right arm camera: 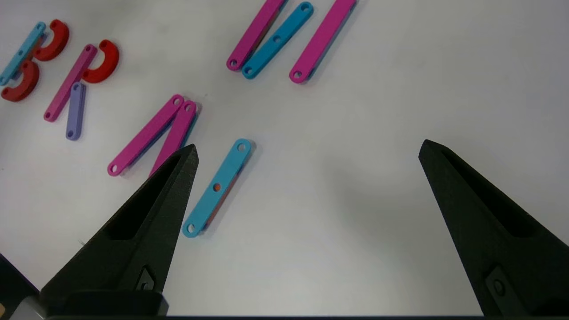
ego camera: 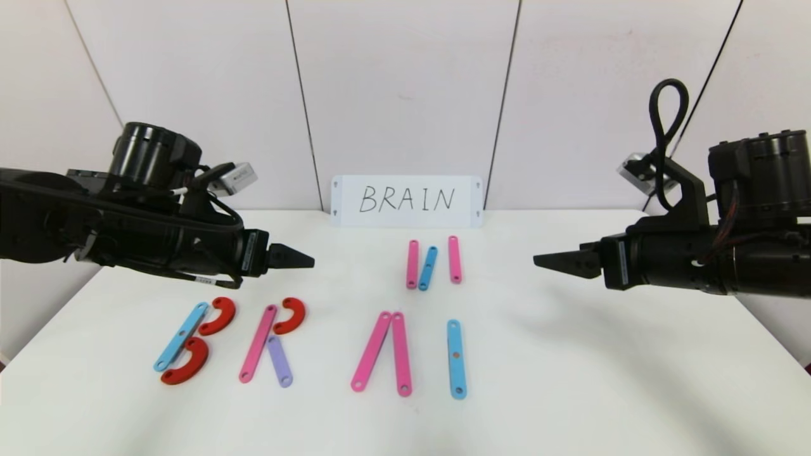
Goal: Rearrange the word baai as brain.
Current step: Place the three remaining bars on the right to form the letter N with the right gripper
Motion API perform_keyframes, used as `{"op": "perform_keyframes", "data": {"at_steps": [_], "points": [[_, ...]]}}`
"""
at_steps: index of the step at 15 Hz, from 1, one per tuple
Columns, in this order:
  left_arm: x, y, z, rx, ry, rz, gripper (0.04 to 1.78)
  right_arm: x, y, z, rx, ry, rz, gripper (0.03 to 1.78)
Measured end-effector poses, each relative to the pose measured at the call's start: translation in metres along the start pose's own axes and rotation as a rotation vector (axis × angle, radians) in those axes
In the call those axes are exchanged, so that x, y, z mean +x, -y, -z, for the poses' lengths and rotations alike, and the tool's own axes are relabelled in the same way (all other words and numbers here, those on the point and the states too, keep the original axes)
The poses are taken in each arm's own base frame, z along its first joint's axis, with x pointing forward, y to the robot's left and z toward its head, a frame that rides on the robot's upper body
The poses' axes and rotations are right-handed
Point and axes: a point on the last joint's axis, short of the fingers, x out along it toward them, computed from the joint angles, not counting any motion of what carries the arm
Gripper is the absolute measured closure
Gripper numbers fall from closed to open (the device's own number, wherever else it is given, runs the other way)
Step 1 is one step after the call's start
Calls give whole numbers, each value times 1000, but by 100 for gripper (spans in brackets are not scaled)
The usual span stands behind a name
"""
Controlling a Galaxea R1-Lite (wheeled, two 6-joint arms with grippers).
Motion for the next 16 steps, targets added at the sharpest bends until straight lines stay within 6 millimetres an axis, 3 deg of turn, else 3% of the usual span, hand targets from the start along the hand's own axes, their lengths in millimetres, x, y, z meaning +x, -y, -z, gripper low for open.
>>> {"op": "perform_keyframes", "data": {"at_steps": [5,10,16], "points": [[-24,-20,-23,21,95,-57,9,27,-19,-27,2,16,25,7],[-36,-37,-36,15,141,-109,9,68,-39,-37,-21,-63,12,7],[-40,-47,-39,4,159,-137,9,142,-70,-31,-81,-104,59,7]]}}
